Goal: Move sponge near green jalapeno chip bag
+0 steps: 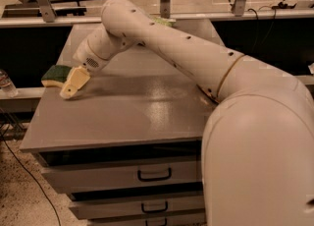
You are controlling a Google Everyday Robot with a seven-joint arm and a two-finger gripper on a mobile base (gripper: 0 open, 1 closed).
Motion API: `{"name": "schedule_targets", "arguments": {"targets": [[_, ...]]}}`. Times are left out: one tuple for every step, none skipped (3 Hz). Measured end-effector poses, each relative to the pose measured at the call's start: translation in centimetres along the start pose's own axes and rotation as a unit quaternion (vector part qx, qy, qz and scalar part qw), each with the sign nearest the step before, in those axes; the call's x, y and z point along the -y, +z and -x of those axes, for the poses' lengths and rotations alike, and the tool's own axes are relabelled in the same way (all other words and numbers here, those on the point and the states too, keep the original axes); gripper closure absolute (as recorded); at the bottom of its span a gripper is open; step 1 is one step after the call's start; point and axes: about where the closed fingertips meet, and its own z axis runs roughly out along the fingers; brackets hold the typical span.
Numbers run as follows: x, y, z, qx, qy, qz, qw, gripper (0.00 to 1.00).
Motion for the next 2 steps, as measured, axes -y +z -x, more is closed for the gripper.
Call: {"name": "schedule_targets", "arguments": {"targets": [[0.2,0.83,-0.15,-0.001,0.024,0.009,0.9997,0.41],[0.36,-0.05,0.13,0.004,0.037,0.005,0.9993,0.64]]}}
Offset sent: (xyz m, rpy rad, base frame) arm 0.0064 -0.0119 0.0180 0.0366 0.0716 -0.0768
